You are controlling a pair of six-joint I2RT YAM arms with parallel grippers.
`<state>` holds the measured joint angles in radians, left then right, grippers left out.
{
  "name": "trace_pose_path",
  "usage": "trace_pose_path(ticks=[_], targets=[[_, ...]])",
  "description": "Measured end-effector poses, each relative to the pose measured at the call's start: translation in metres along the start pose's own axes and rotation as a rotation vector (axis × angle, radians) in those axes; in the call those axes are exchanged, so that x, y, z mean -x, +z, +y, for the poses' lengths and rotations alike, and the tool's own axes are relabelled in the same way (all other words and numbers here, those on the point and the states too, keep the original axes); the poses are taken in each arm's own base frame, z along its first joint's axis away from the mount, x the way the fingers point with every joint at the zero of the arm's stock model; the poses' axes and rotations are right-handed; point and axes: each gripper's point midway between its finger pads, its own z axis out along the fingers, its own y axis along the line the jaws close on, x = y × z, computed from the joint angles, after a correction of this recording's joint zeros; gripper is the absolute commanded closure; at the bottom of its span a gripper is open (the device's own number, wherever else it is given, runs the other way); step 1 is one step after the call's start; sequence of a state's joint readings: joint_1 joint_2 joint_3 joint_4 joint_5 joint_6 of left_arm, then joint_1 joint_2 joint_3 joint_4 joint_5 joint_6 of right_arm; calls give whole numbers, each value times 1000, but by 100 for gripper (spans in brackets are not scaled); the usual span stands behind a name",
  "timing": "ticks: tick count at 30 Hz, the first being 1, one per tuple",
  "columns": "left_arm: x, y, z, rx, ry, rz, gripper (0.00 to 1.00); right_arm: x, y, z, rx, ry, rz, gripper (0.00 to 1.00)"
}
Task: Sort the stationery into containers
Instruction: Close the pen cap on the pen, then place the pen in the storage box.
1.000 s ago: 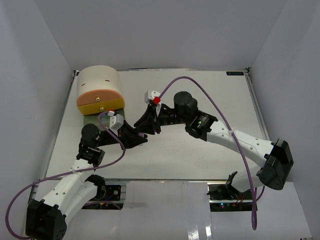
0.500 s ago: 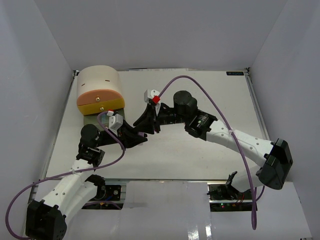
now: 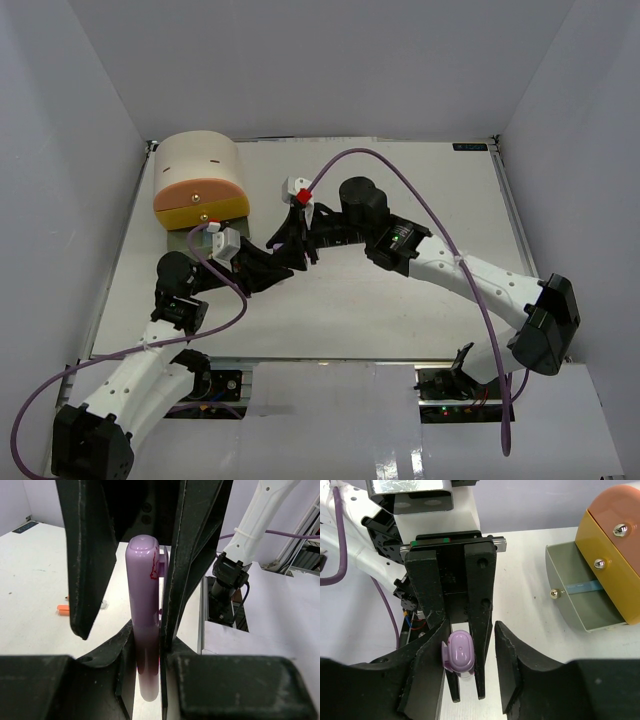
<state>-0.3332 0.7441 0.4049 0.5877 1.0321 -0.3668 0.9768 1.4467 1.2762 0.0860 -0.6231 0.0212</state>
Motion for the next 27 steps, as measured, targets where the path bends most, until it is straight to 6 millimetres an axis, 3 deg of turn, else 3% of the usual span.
trace_pose_path(ticks=[4,8,17,22,27], targets=[[1,0,0,0,5,-3,80,2,-1,-3,-18,-1,1,45],[3,1,1,2,9,-6,80,6,-1,-5,-32,-3,-3,32],[0,4,12,35,-29,7,80,40,-10,0,-51,-51,-71,10],[-4,4,22,83,-69,14,80,62,-29,1,-129,-87,-124,2],[-7,4,33,152,-130,10,79,66,-68,-11,-299,-100,-166,8]])
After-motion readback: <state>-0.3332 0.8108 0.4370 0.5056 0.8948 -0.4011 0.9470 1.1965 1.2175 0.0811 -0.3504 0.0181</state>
